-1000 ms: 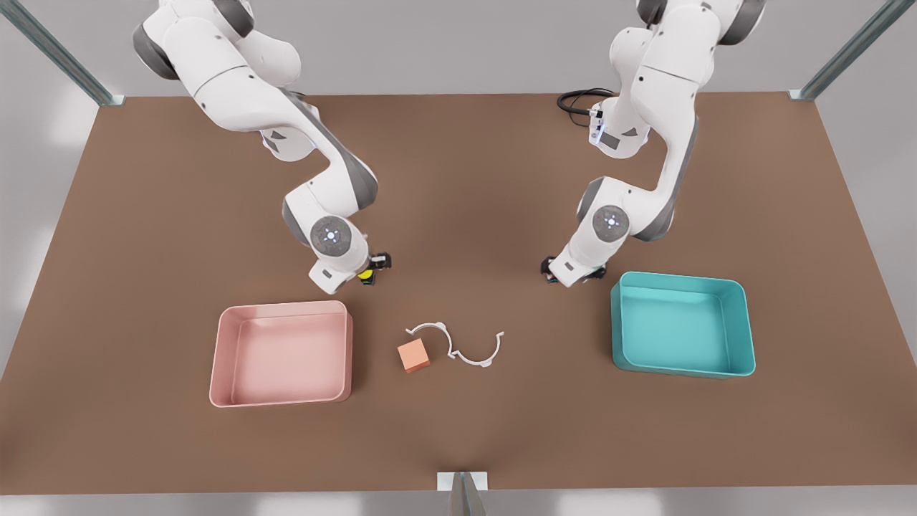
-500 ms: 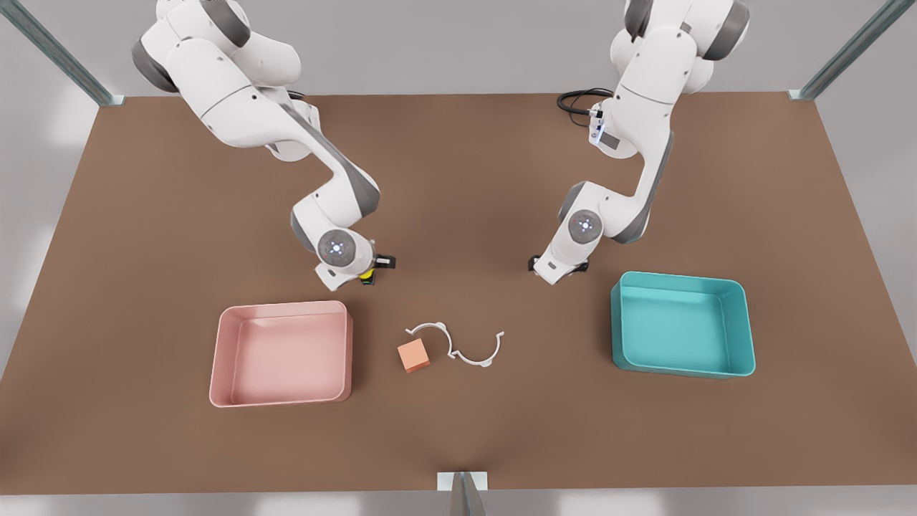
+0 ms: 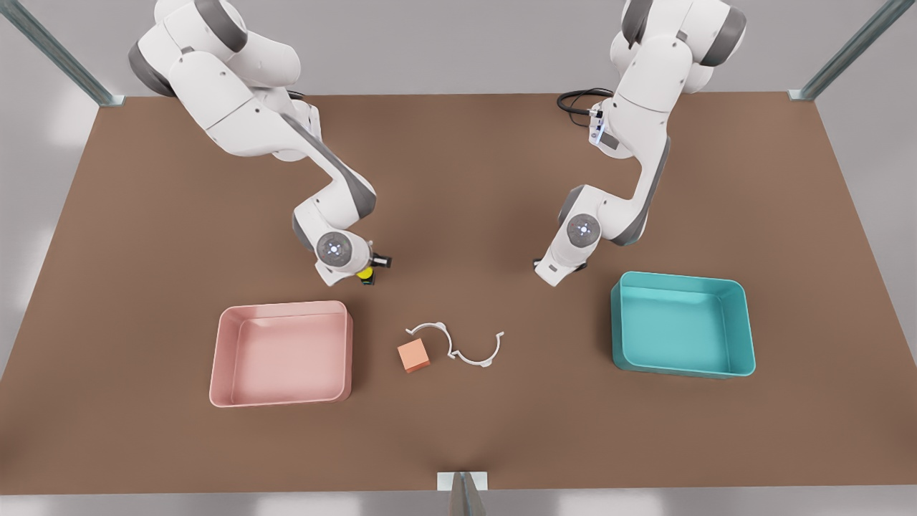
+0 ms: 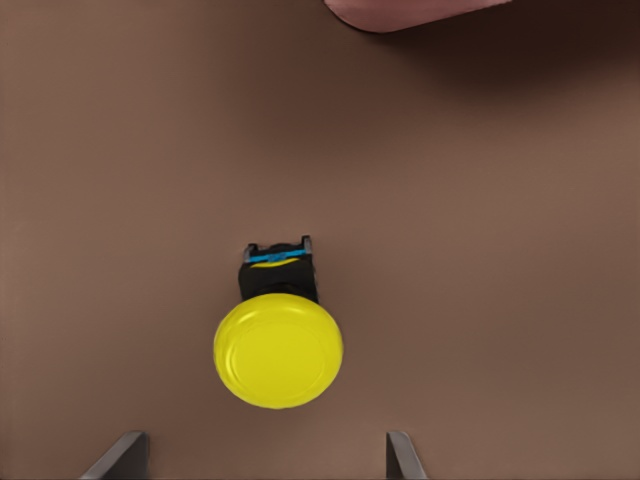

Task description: Place the red button in the blue storage box with the left arm, and place the yellow button in the pink storage box with the right arm

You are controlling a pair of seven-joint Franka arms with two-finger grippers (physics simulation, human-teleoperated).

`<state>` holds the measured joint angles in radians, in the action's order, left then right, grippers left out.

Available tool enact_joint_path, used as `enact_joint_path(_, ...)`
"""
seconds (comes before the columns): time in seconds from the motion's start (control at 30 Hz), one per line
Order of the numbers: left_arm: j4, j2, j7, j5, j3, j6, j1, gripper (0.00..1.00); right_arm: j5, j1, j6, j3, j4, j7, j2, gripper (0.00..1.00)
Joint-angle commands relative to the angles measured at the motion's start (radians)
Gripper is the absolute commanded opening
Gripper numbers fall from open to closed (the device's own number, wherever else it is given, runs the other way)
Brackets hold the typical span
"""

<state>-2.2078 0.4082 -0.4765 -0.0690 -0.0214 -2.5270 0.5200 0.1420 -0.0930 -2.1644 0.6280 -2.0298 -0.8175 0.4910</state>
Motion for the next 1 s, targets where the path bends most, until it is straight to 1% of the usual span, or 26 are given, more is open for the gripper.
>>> enact_joint_path(0.0, 0.000, 0.000, -0.045, 0.002, 0.000, -0.009, 0.000, 0.55, 0.004, -0.004, -0.086, -0.008, 0.005, 0.012, 0.001, 0.91)
enact_joint_path(0.13, 0.002, -0.003, -0.050, 0.000, 0.000, -0.007, 0.002, 0.49, 0.061, -0.008, -0.097, -0.014, -0.010, 0.026, 0.011, 0.91)
enact_joint_path(0.27, 0.010, -0.052, -0.047, 0.000, -0.005, 0.014, -0.006, 0.49, 0.080, -0.007, -0.109, -0.014, -0.021, 0.032, 0.049, 0.91)
enact_joint_path(0.33, 0.022, -0.101, -0.045, 0.002, -0.009, 0.065, -0.008, 0.49, 0.080, -0.007, -0.146, -0.013, -0.047, 0.031, 0.051, 0.91)
enact_joint_path(0.4, 0.140, -0.170, 0.007, 0.003, -0.075, 0.269, -0.008, 0.49, 0.080, -0.007, -0.149, -0.013, -0.046, 0.032, 0.057, 0.91)
enact_joint_path(0.43, 0.191, -0.190, 0.076, 0.003, -0.126, 0.364, -0.008, 0.49, 0.090, -0.010, -0.166, -0.014, -0.047, 0.032, 0.060, 0.91)
enact_joint_path(0.47, 0.203, -0.206, 0.134, 0.002, -0.159, 0.402, -0.008, 0.49, 0.100, -0.025, -0.169, -0.014, -0.046, 0.031, 0.060, 0.91)
enact_joint_path(0.53, 0.203, -0.255, 0.337, 0.000, -0.281, 0.467, -0.008, 0.49, 0.105, -0.027, -0.189, -0.014, -0.046, 0.032, 0.072, 0.91)
enact_joint_path(0.57, 0.203, -0.261, 0.430, -0.003, -0.334, 0.479, -0.008, 0.49, 0.105, -0.027, -0.190, -0.016, -0.046, 0.032, 0.074, 0.87)
enact_joint_path(0.6, 0.203, -0.261, 0.501, -0.008, -0.379, 0.479, -0.008, 0.49, 0.105, -0.025, -0.190, -0.016, -0.046, 0.032, 0.074, 0.81)
enact_joint_path(0.63, 0.206, -0.259, 0.578, -0.023, -0.413, 0.479, -0.018, 0.49, 0.105, -0.025, -0.190, -0.014, -0.046, 0.031, 0.077, 0.78)
enact_joint_path(0.67, 0.207, -0.253, 0.680, -0.041, -0.414, 0.478, -0.073, 0.49, 0.105, -0.024, -0.192, -0.014, -0.046, 0.031, 0.078, 0.75)
enact_joint_path(0.73, 0.212, -0.229, 0.794, -0.061, -0.414, 0.475, -0.136, 0.49, 0.105, -0.024, -0.192, -0.014, -0.046, 0.031, 0.078, 0.72)
enact_joint_path(0.77, 0.220, -0.207, 0.823, -0.077, -0.414, 0.473, -0.156, 0.49, 0.105, -0.024, -0.190, -0.014, -0.046, 0.031, 0.078, 0.69)
enact_joint_path(0.83, 0.283, -0.114, 0.872, -0.101, -0.414, 0.467, -0.181, 0.49, 0.120, -0.025, -0.192, -0.014, -0.046, 0.031, 0.077, 0.68)
enact_joint_path(0.9, 0.384, -0.002, 0.878, -0.106, -0.414, 0.467, -0.196, 0.49, 0.139, -0.027, -0.190, -0.014, -0.046, 0.031, 0.077, 0.57)
enact_joint_path(0.93, 0.415, 0.034, 0.880, -0.123, -0.411, 0.467, -0.216, 0.49, 0.140, -0.027, -0.190, -0.014, -0.046, 0.032, 0.077, 0.51)
enact_joint_path(0.97, 0.424, 0.061, 0.885, -0.159, -0.410, 0.467, -0.222, 0.50, 0.140, -0.028, -0.190, -0.014, -0.047, 0.032, 0.077, 0.51)
